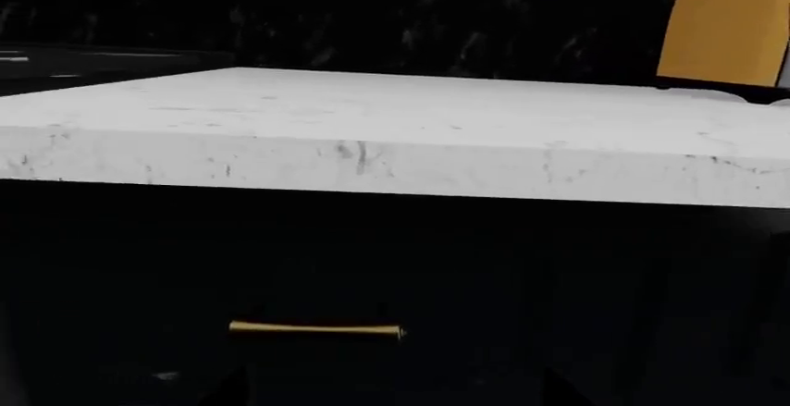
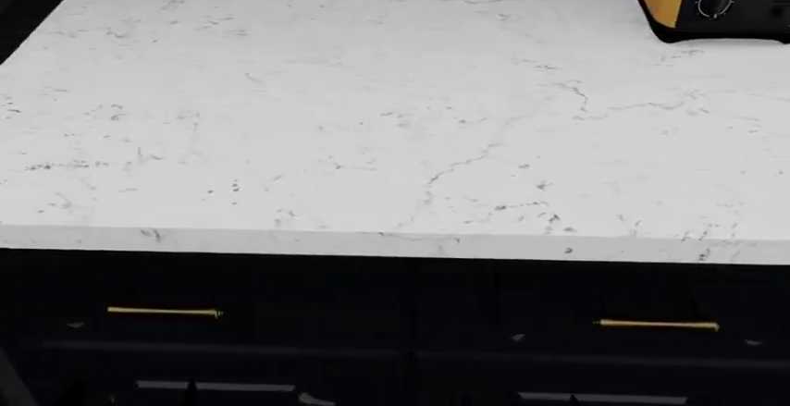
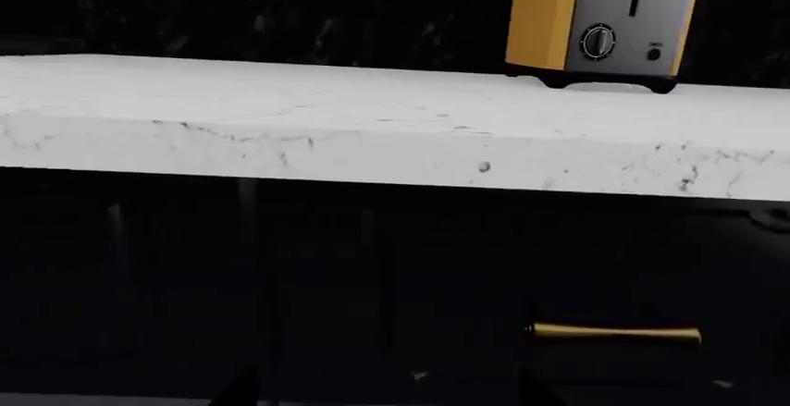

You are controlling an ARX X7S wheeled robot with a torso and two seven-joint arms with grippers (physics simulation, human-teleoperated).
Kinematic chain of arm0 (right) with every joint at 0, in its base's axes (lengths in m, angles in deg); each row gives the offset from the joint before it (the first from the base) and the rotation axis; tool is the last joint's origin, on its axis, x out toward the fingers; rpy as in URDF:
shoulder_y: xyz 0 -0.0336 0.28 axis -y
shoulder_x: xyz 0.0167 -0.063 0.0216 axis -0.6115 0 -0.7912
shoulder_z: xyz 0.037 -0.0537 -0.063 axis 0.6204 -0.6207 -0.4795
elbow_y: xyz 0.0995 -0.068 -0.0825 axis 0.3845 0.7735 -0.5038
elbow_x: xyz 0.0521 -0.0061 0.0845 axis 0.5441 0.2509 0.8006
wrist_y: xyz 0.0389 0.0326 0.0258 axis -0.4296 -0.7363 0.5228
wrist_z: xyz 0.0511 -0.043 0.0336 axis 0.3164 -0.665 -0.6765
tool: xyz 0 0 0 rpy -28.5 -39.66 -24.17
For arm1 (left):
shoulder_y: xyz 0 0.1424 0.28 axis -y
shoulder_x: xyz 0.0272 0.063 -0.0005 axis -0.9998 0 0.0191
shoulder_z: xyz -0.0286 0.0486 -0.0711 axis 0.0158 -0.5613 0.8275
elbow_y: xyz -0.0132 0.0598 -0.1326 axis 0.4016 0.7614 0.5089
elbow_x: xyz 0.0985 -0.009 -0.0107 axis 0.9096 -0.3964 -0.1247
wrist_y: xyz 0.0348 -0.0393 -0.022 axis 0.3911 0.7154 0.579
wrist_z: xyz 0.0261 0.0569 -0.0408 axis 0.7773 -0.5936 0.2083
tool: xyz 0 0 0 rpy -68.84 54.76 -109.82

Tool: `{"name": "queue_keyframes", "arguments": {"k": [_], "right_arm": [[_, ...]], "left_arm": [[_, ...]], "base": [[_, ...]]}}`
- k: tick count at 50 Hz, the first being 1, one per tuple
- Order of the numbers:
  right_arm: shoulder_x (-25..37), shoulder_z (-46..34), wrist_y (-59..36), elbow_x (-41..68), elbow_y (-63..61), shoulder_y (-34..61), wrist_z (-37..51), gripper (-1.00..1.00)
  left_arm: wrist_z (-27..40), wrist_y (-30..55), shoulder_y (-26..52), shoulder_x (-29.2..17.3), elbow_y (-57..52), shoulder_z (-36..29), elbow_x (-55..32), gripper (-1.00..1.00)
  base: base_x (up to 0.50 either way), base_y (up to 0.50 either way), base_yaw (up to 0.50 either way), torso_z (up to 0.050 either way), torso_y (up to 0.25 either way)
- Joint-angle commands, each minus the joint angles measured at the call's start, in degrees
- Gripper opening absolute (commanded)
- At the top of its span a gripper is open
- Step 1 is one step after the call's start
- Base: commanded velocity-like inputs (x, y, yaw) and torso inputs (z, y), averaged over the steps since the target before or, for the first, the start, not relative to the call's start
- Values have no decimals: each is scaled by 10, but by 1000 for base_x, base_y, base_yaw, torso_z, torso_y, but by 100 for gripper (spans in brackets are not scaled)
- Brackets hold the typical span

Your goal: Clear the non-vegetable object off the cutting board and place the vegetables onto it.

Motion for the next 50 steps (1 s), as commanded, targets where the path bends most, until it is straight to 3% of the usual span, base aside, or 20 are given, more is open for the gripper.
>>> {"name": "queue_keyframes", "arguments": {"k": [1, 50], "right_arm": [[-8, 8, -2, -8, 0, 3, -7, 100], [7, -11, 1, 3, 1, 7, 12, 100]], "left_arm": [[-9, -1, 1, 6, -2, 7, 9, 100], [8, -6, 5, -7, 2, -10, 0, 100]], "base": [[0, 500, 0, 0, 0], [0, 500, 0, 0, 0]]}}
